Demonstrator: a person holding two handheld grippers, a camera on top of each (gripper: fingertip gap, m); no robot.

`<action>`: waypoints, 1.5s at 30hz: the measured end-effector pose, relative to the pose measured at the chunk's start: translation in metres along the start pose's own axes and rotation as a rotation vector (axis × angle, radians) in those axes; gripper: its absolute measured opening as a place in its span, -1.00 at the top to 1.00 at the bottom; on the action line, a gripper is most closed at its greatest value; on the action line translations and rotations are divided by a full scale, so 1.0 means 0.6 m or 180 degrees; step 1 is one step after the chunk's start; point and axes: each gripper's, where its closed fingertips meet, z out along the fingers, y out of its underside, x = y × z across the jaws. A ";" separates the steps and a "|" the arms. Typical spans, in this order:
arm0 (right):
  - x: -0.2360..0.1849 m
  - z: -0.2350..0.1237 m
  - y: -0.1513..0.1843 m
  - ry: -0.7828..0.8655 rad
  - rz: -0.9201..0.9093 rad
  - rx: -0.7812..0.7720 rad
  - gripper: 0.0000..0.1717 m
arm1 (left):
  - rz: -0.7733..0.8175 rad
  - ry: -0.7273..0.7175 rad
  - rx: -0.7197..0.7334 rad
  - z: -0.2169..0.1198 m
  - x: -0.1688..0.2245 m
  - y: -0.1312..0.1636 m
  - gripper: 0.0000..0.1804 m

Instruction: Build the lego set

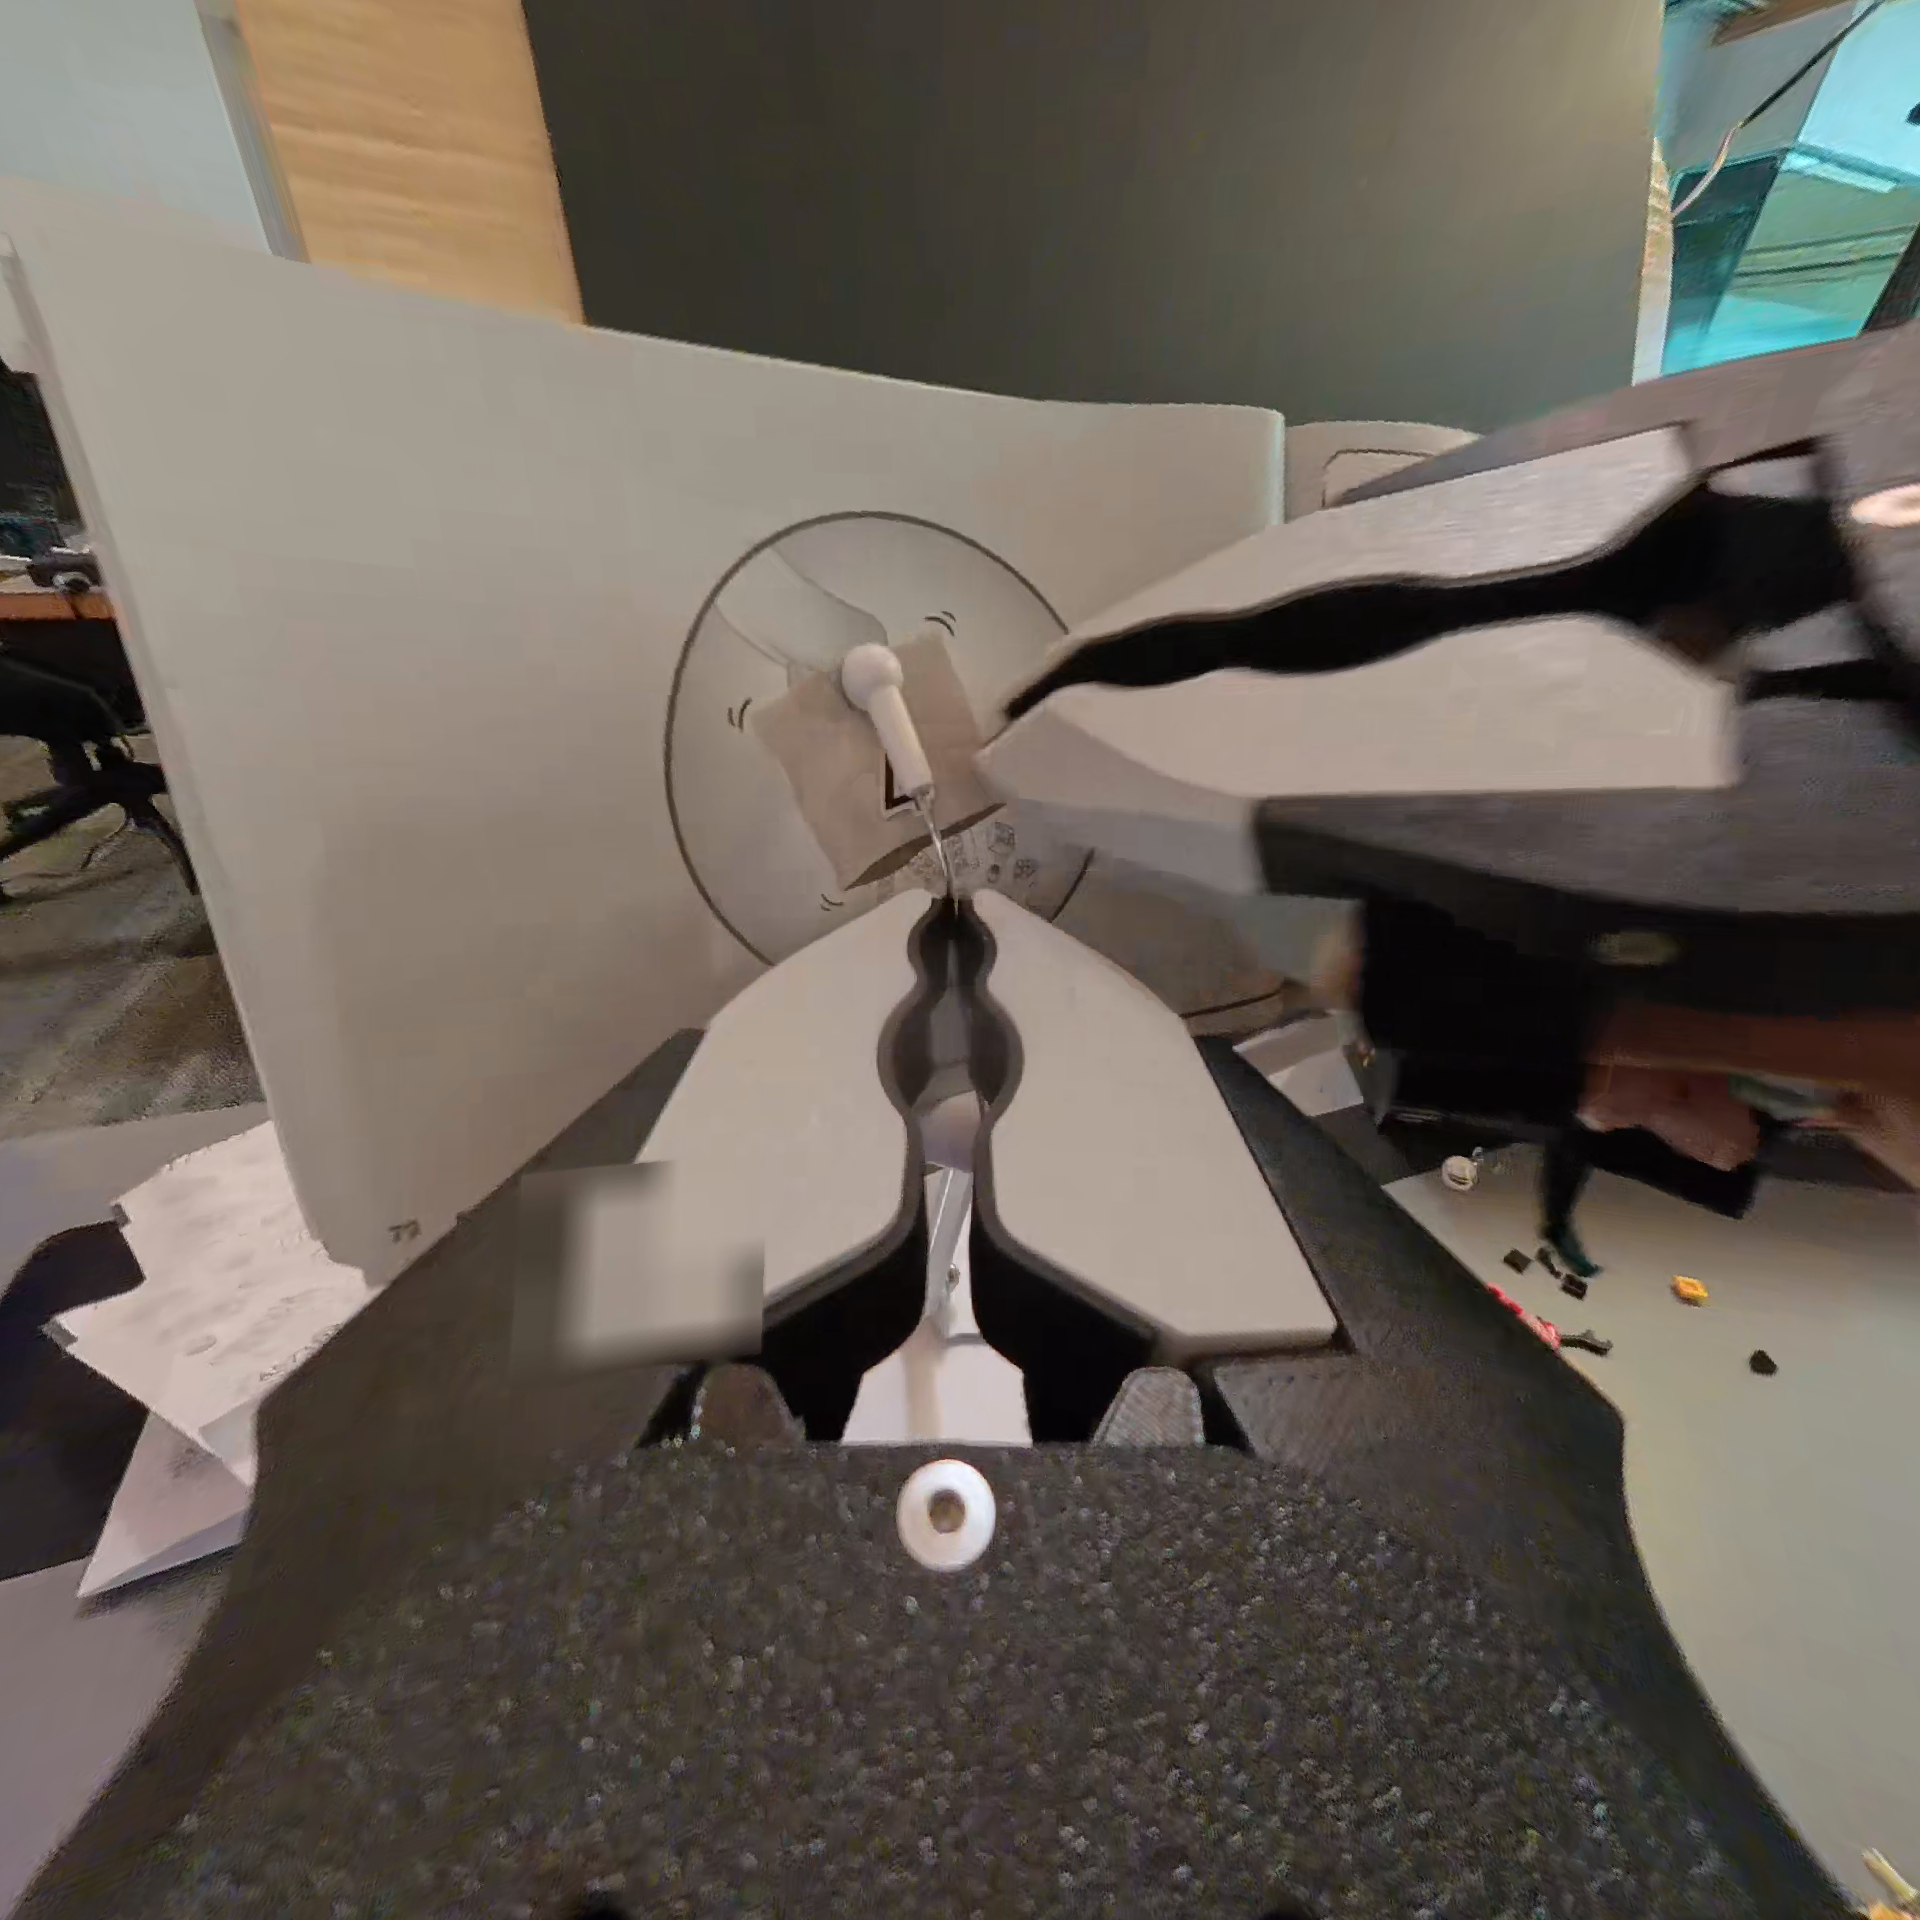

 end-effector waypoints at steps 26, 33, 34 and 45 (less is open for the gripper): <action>0.049 -0.055 0.117 0.0686 -0.1091 -0.0012 0.82 | 0.2677 0.0077 0.0010 0.002 0.119 -0.008 1.00; 0.066 -0.109 0.120 0.0672 -0.0742 0.0144 0.83 | 0.1839 0.0200 -0.0120 0.003 0.081 0.006 1.00; 0.077 -0.121 0.128 0.0704 -0.0626 0.0134 0.82 | 0.1806 0.0239 -0.0161 0.003 0.080 0.014 0.93; 0.216 -0.179 0.203 0.1345 -0.1099 -0.0064 0.77 | 0.2548 -0.0007 0.0075 0.000 0.123 -0.002 1.00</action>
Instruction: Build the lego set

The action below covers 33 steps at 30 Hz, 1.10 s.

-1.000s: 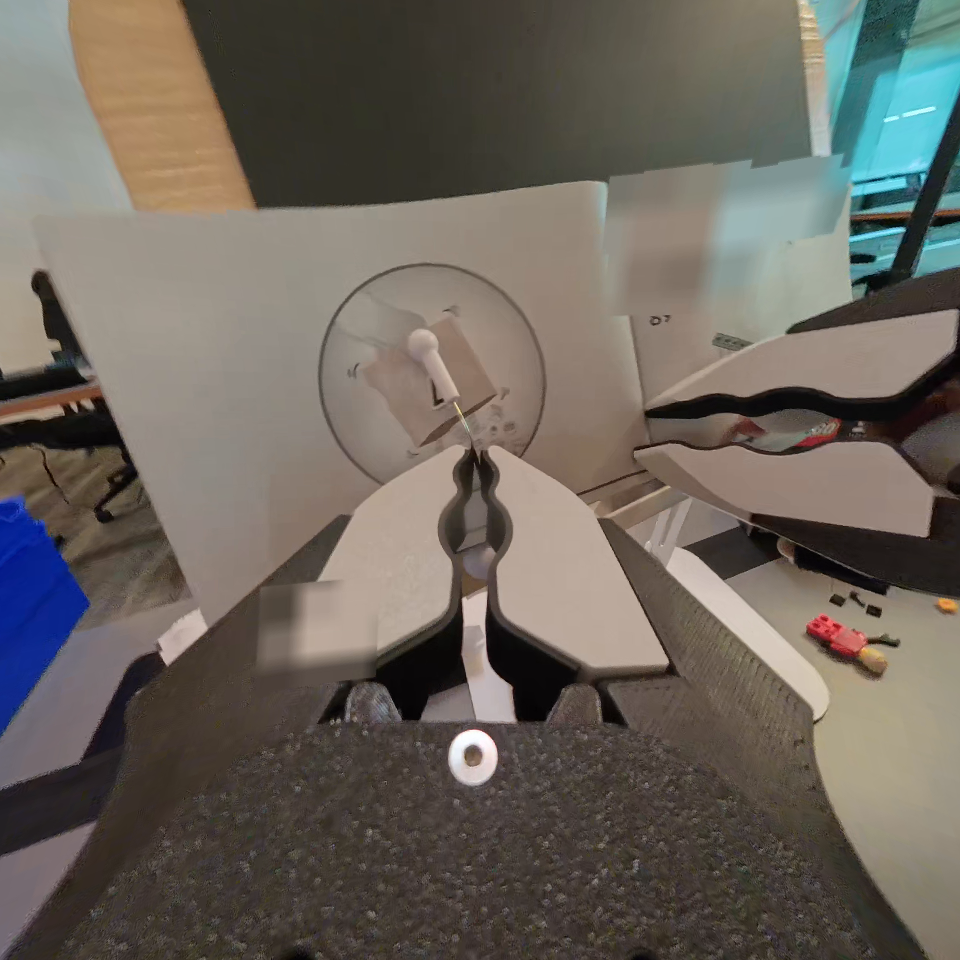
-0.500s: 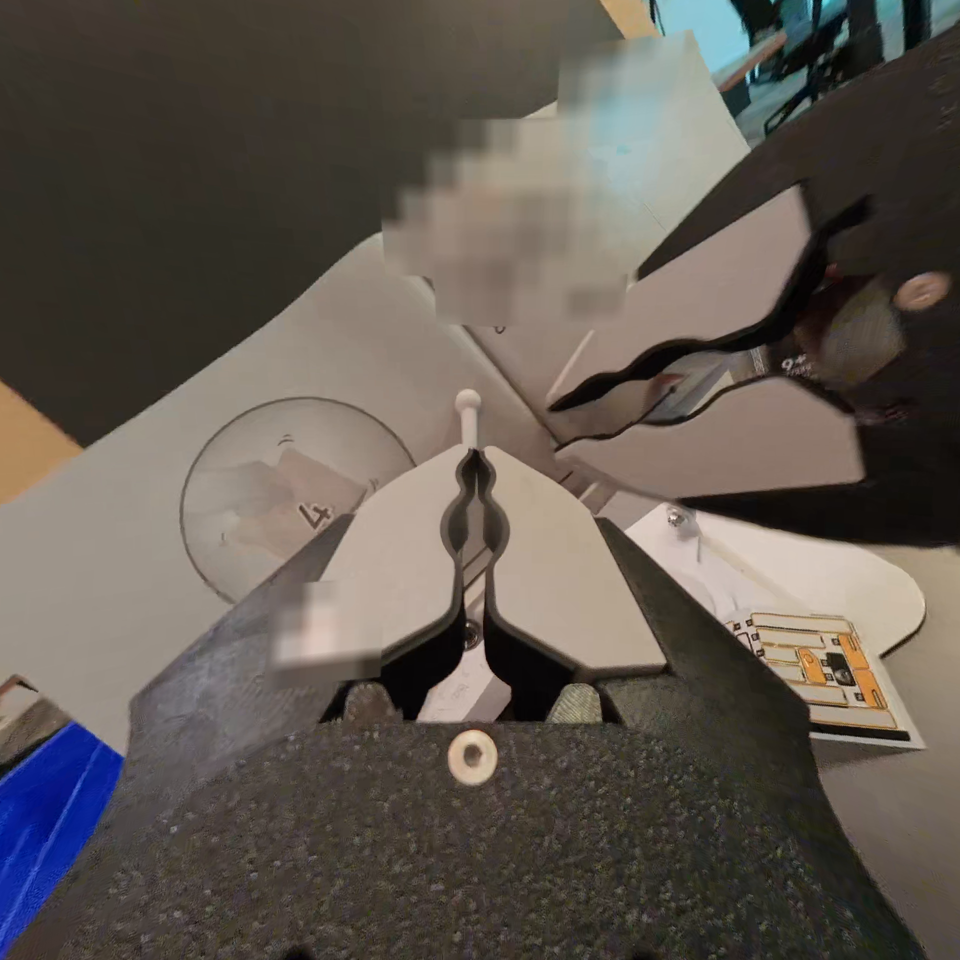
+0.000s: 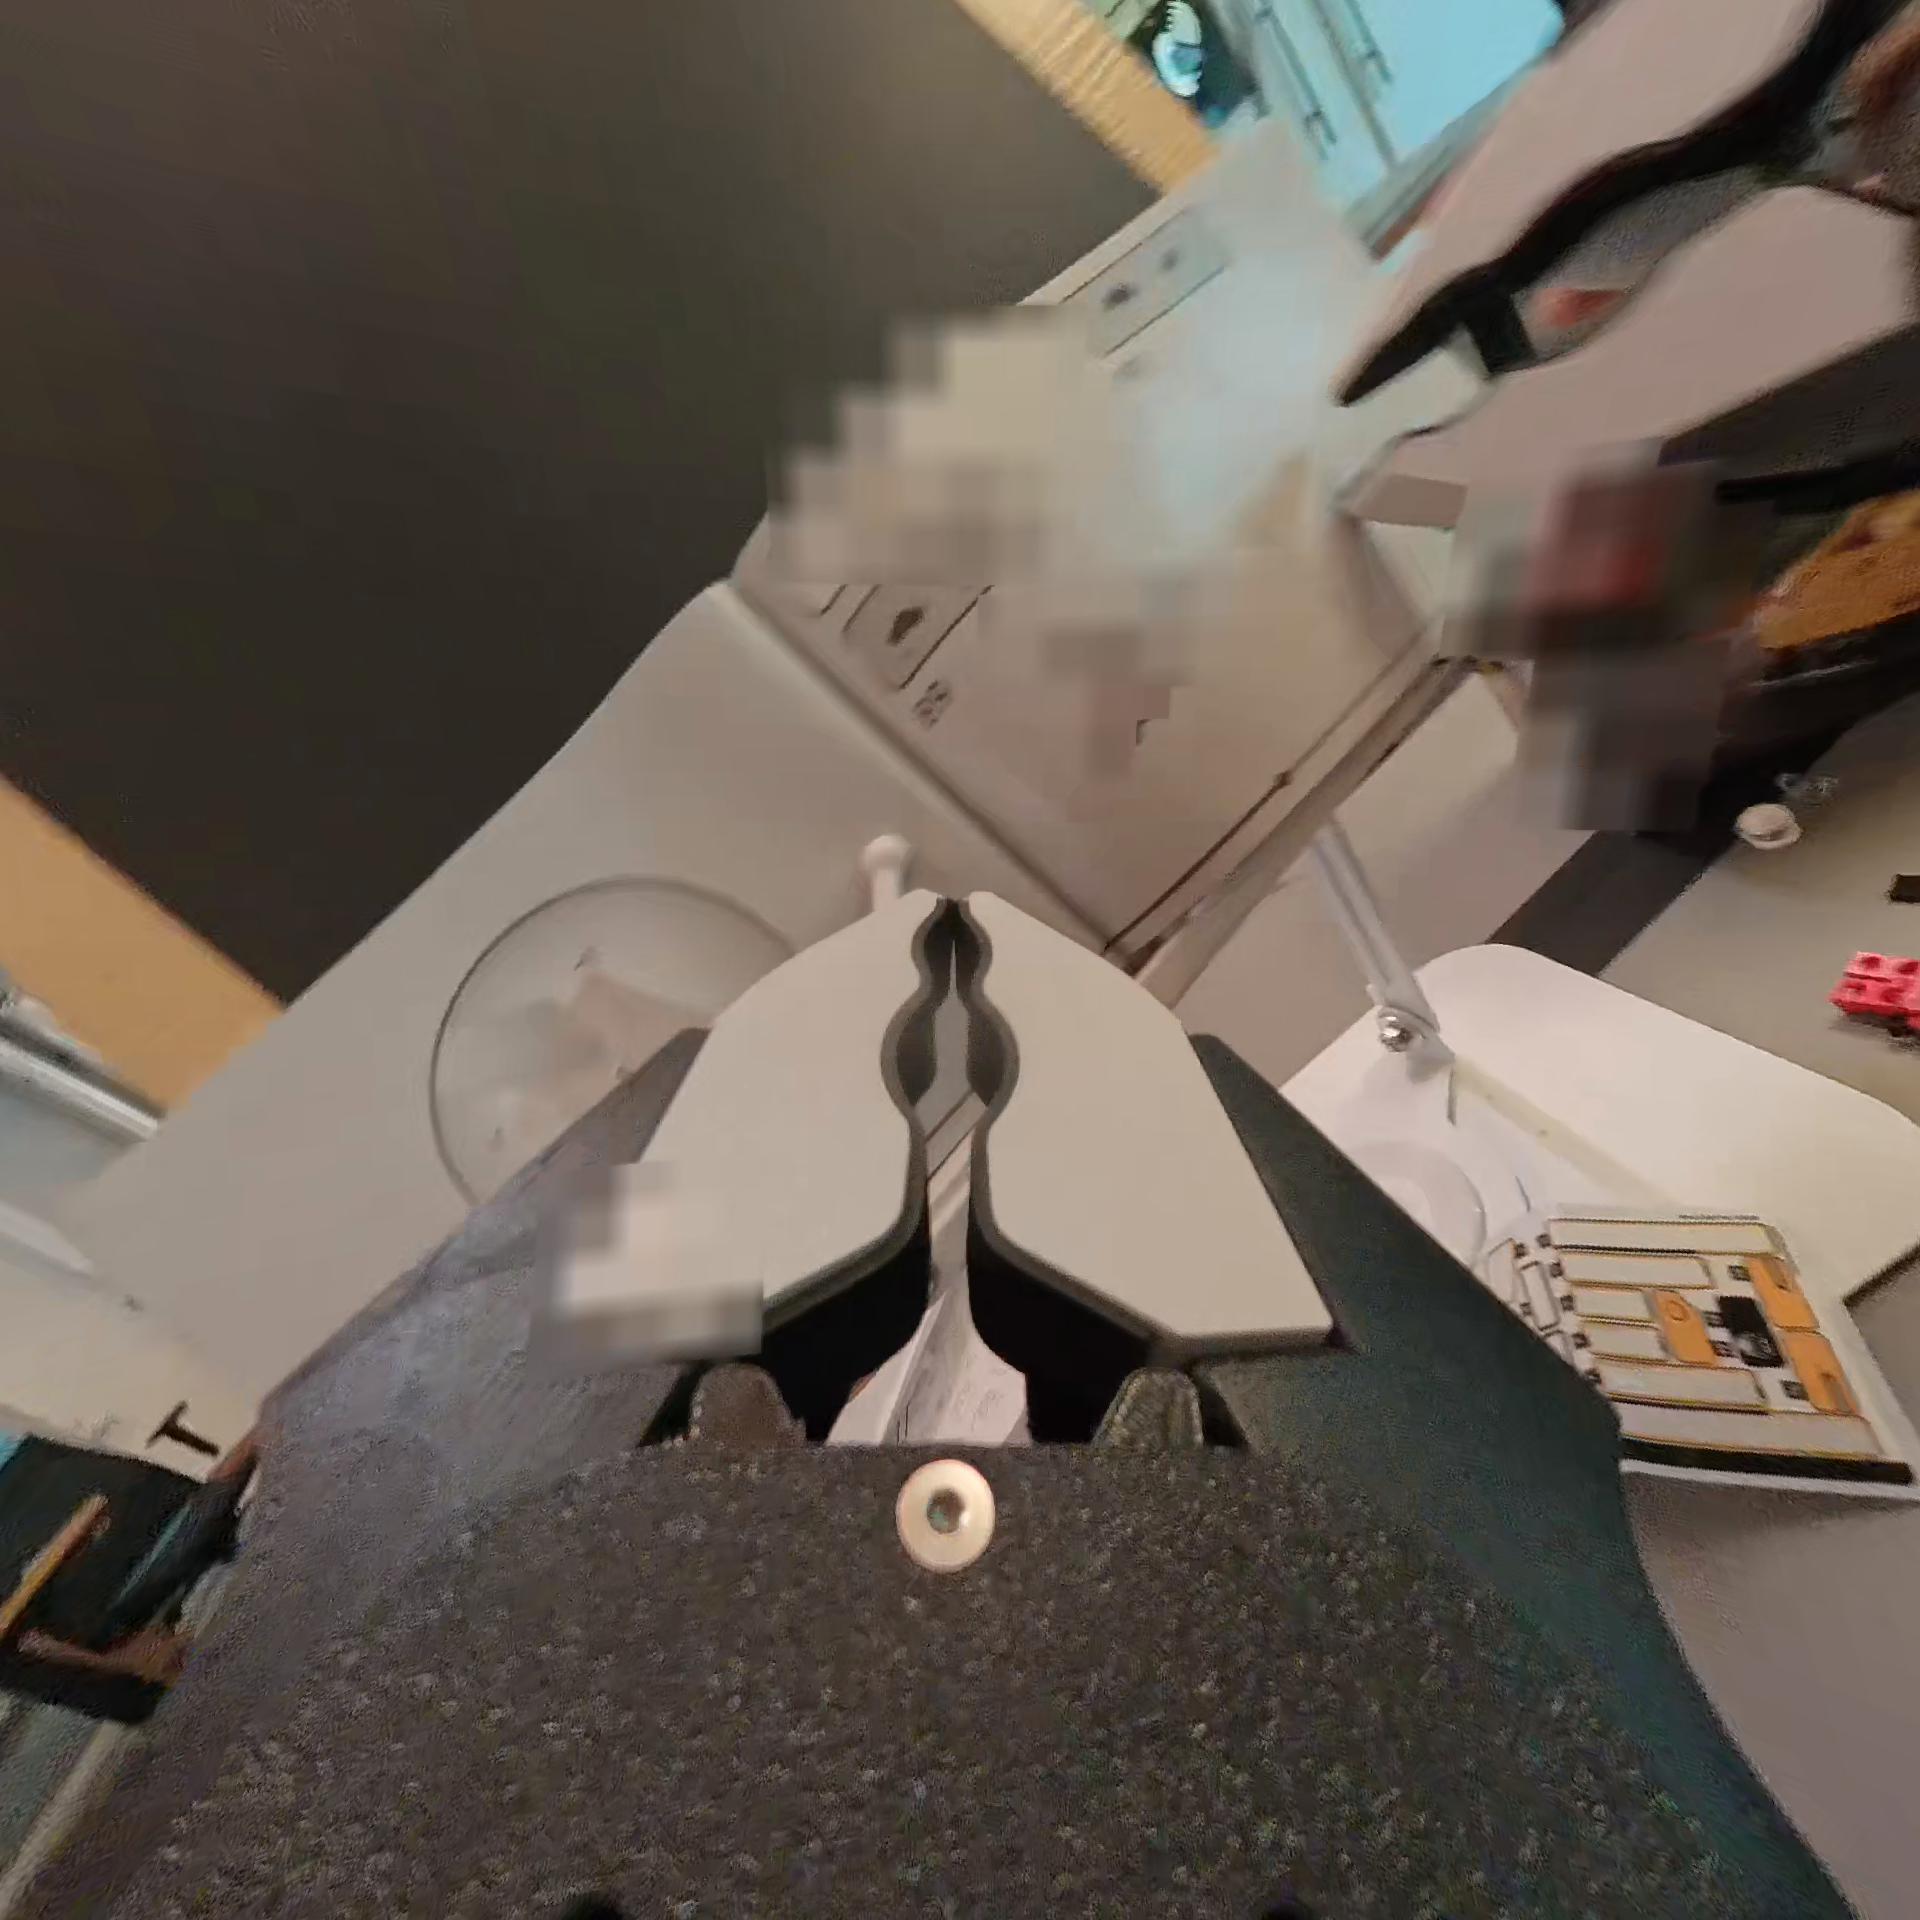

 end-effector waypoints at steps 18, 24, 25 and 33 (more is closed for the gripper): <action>0.087 0.017 0.084 -0.0596 0.1982 -0.0007 0.21 | 0.0013 0.0668 -0.0577 0.105 0.100 -0.011 1.00; 0.003 0.048 0.079 -0.2194 0.2663 -0.0307 0.10 | 0.0107 0.0733 -0.0638 0.107 0.113 -0.016 1.00; -0.009 0.042 0.067 -0.2446 0.2688 -0.0215 0.32 | 0.0114 0.0747 -0.0652 0.106 0.112 -0.015 1.00; -0.015 0.015 0.057 -0.2271 0.2804 -0.0105 0.48 | 0.0085 0.0935 -0.0613 0.099 0.114 -0.013 0.98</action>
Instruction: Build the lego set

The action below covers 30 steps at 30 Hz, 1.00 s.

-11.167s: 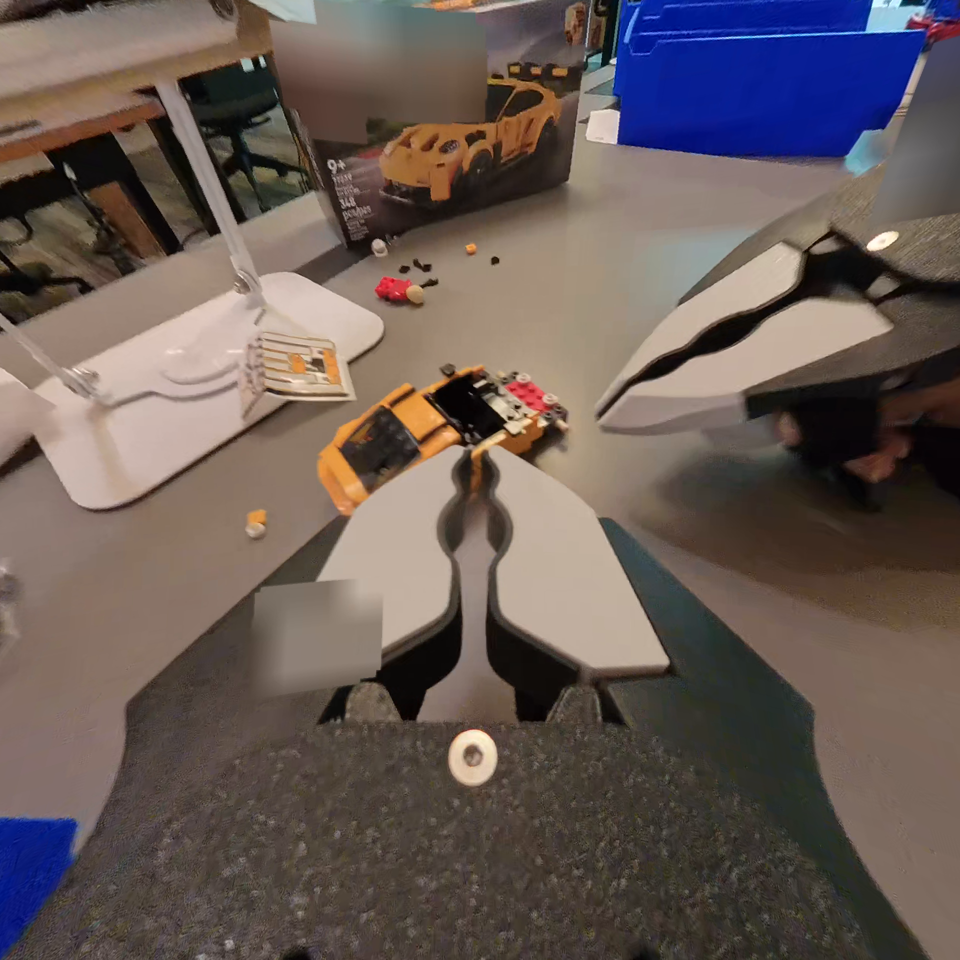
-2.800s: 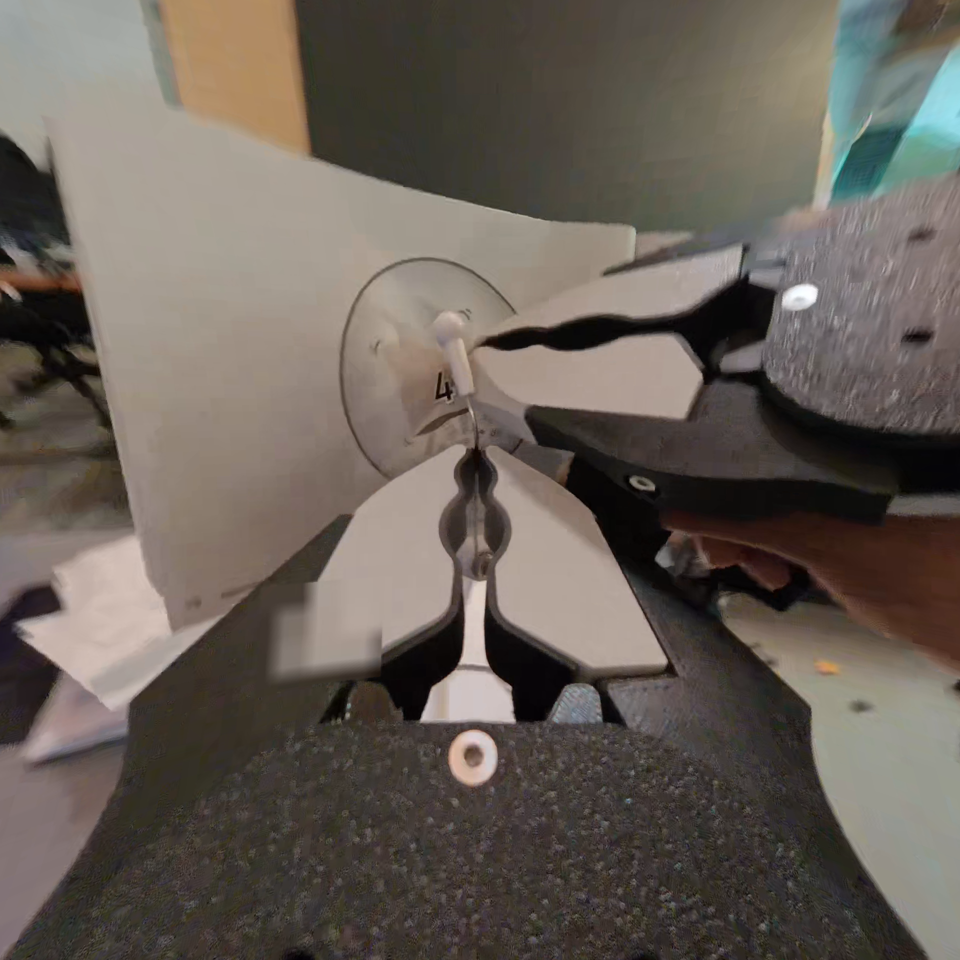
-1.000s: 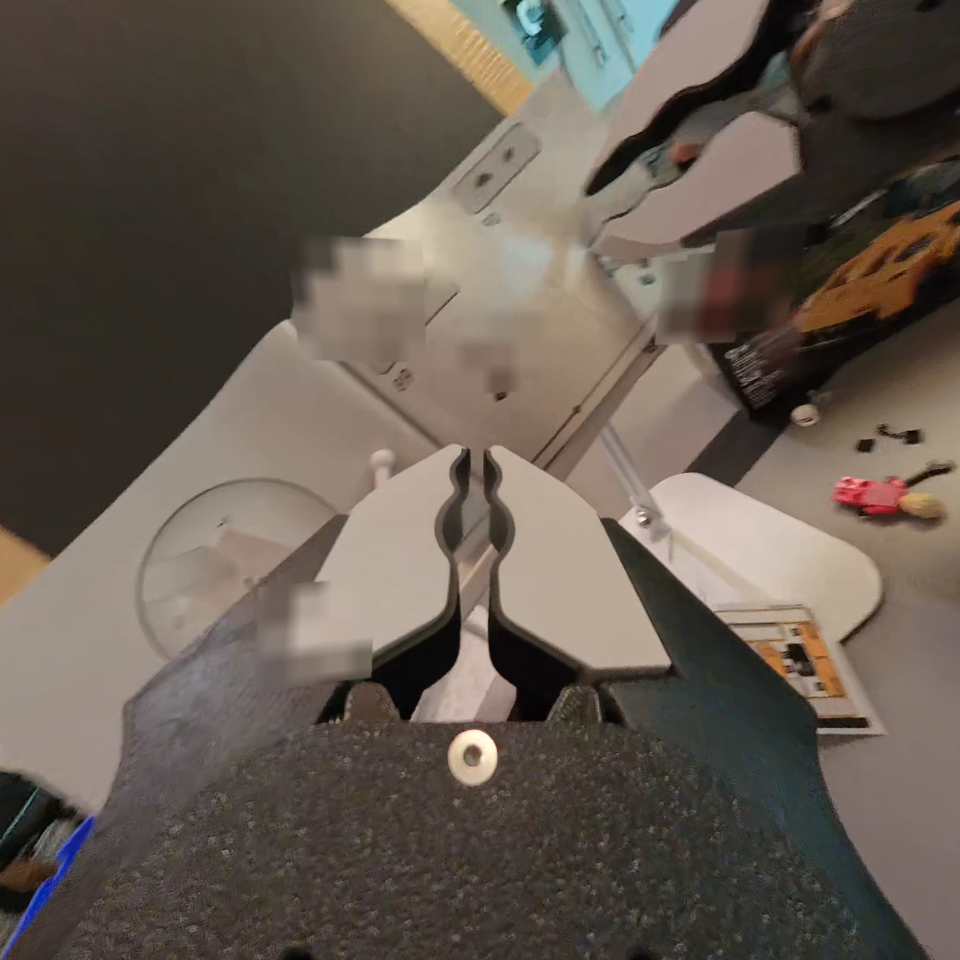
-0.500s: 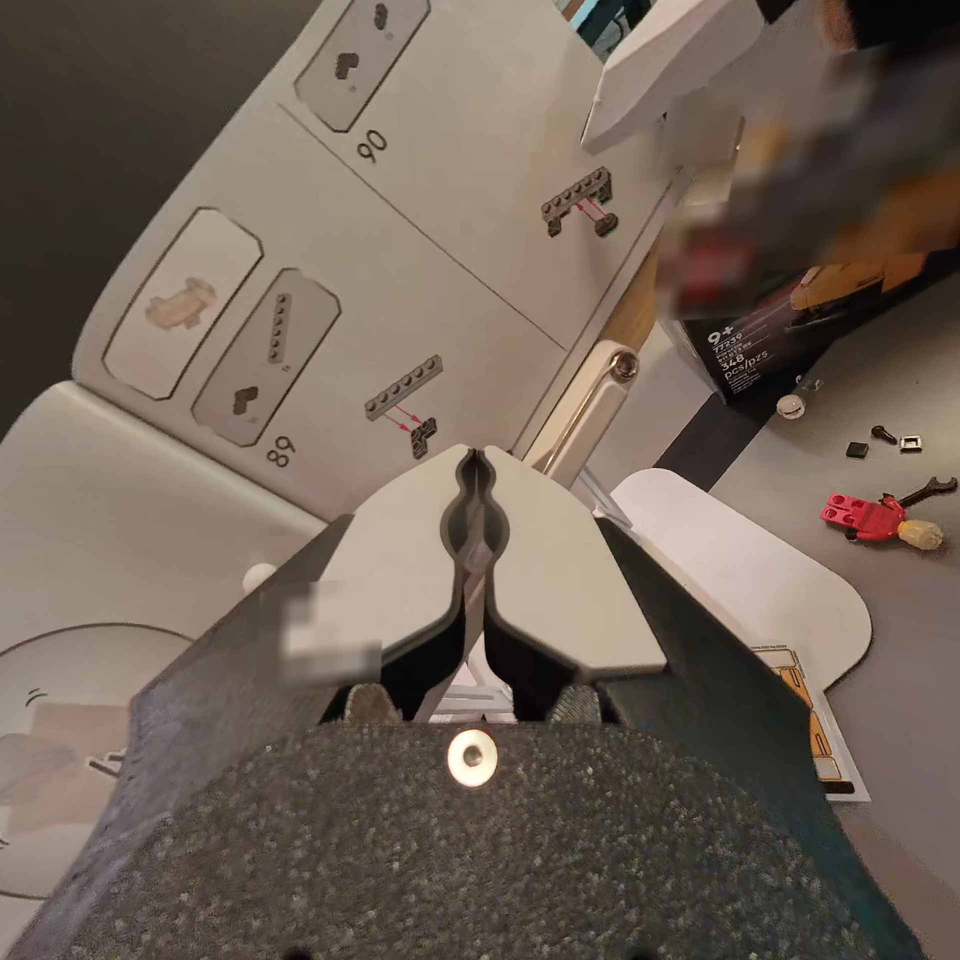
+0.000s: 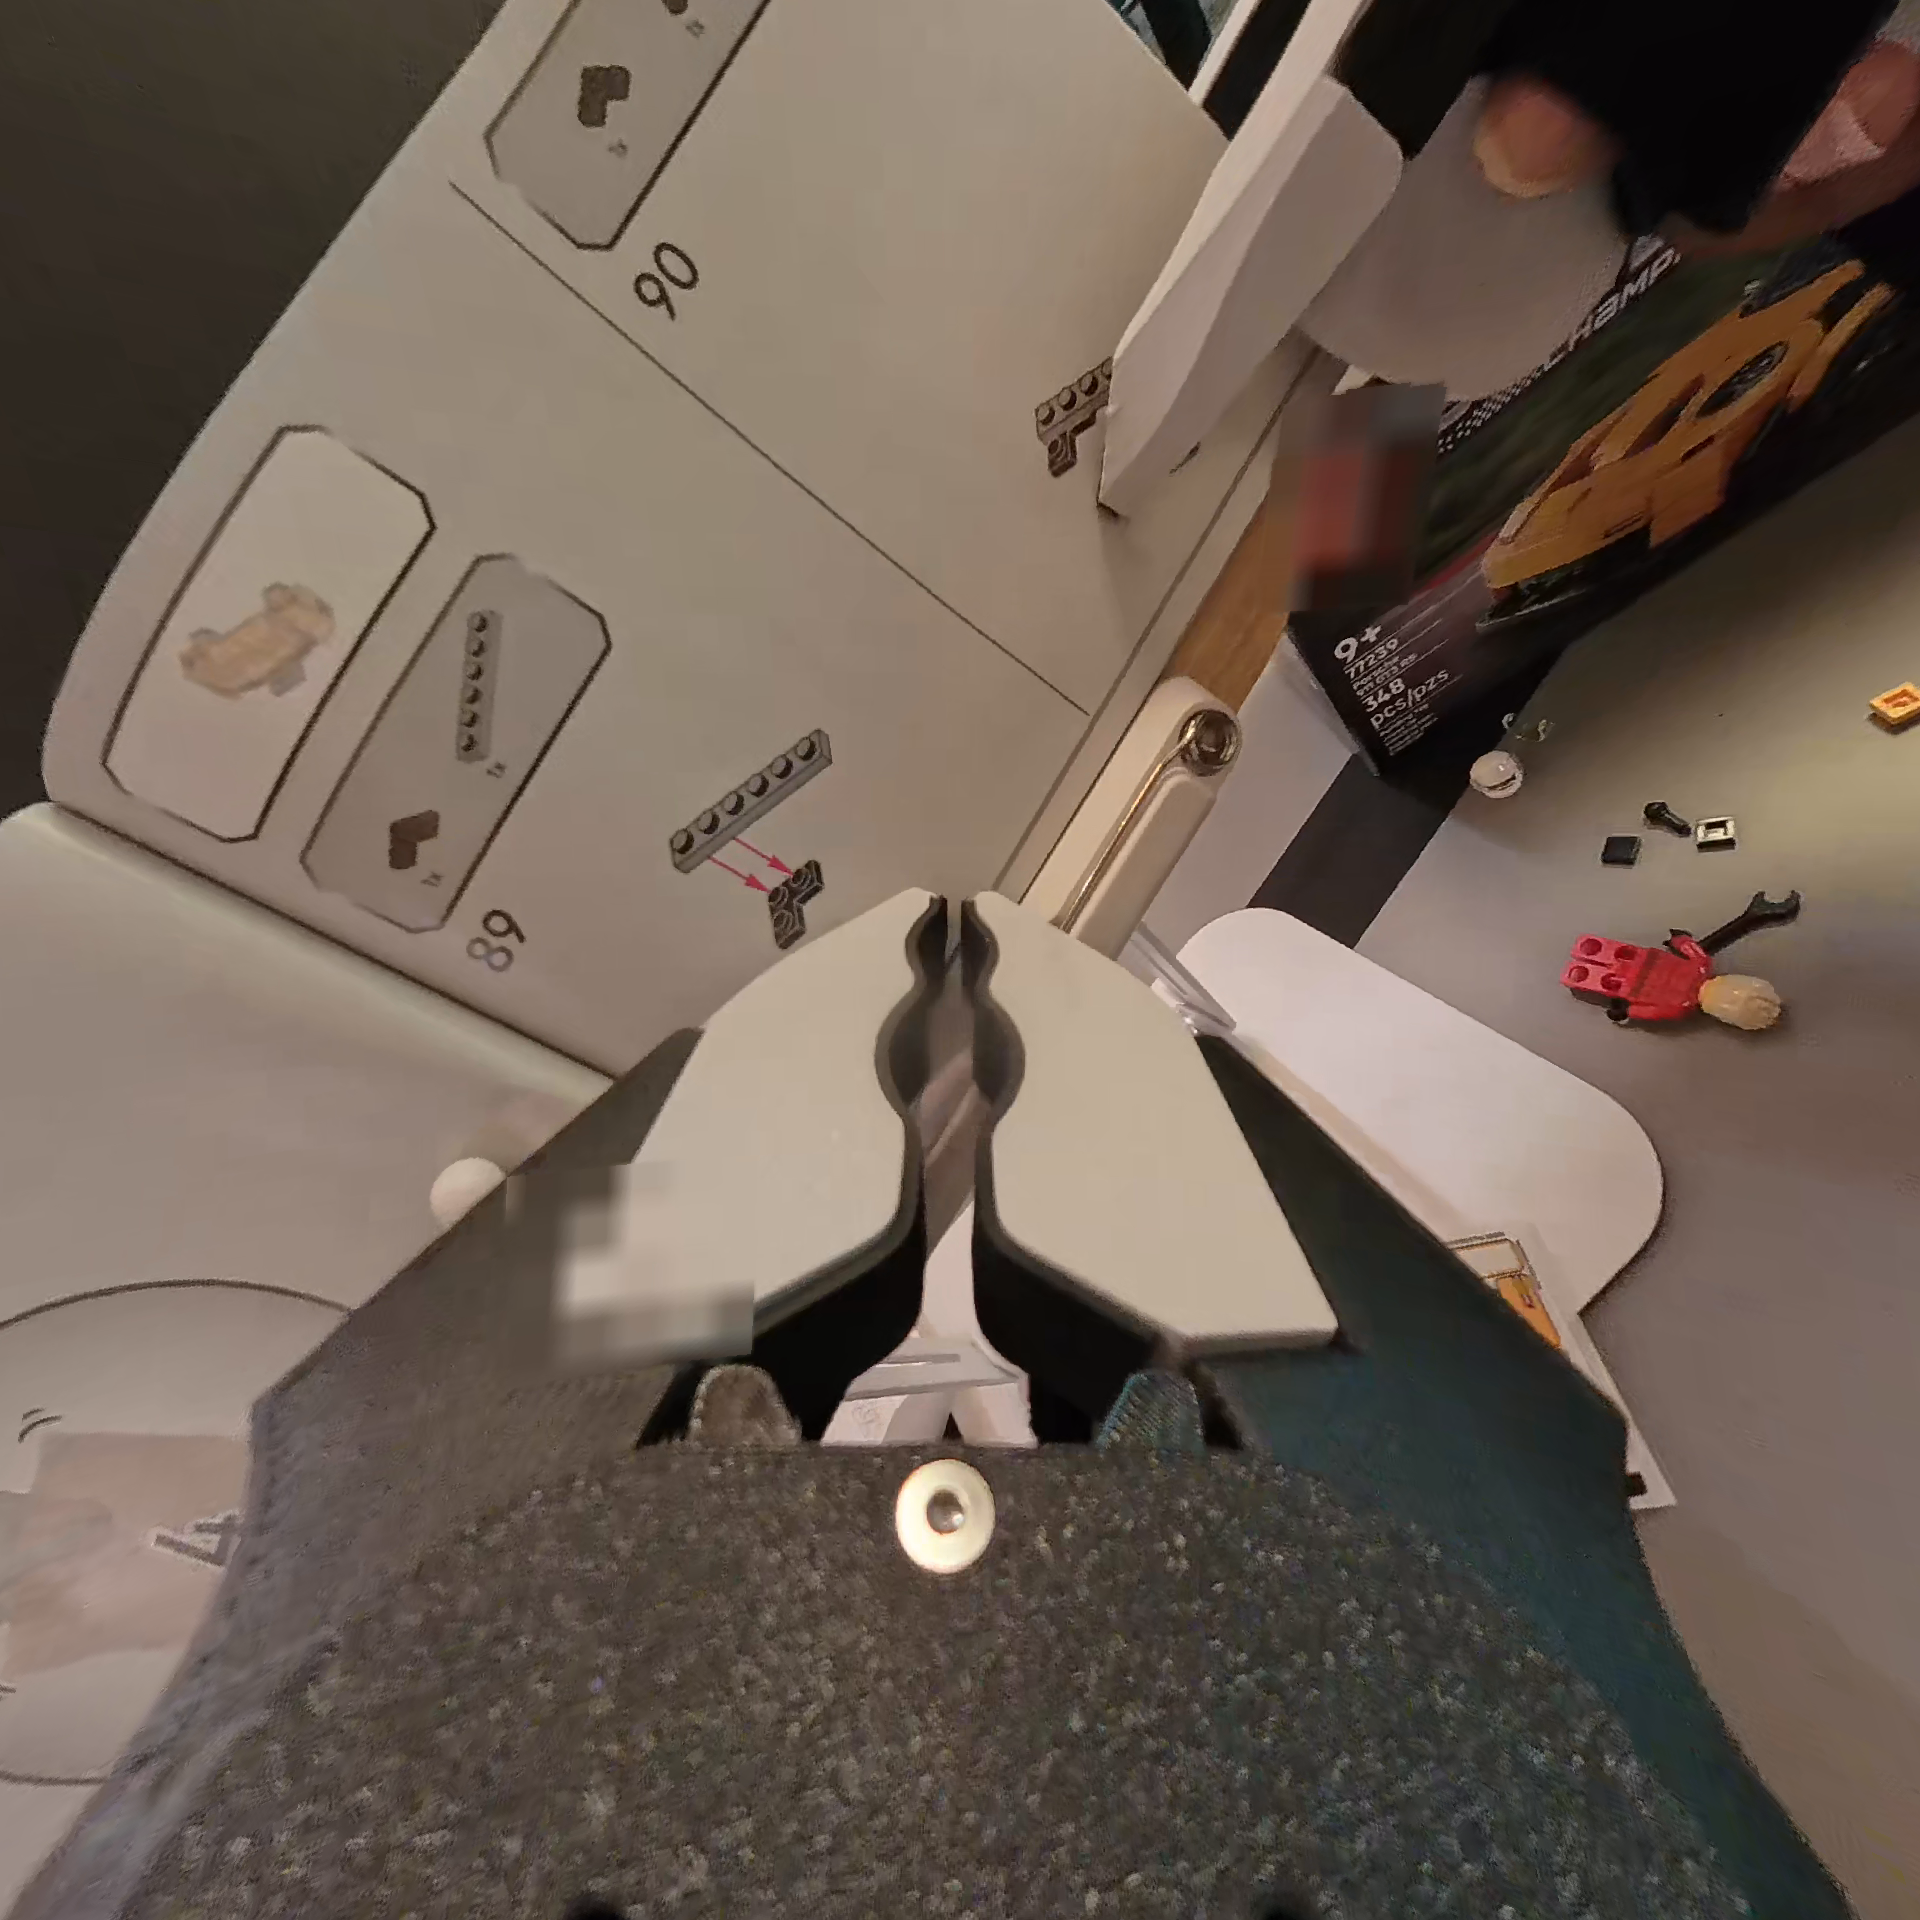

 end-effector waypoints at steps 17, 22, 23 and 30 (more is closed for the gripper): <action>-0.171 -0.200 0.117 0.0773 -0.0667 0.0320 0.23 | -0.1251 -0.0199 0.0551 -0.488 -0.155 0.069 0.84; -0.233 -0.219 0.202 0.0565 -0.0480 0.0213 0.31 | -0.1216 -0.0047 -0.1034 -0.549 -0.204 0.311 0.79; -0.237 -0.215 0.216 0.0535 -0.0449 0.0183 0.33 | -0.1227 0.0144 -0.1400 -0.550 -0.201 0.362 0.78; -0.258 -0.159 0.271 0.0235 -0.0257 0.0018 0.38 | -0.1199 0.1376 -0.3700 -0.554 -0.169 0.645 0.72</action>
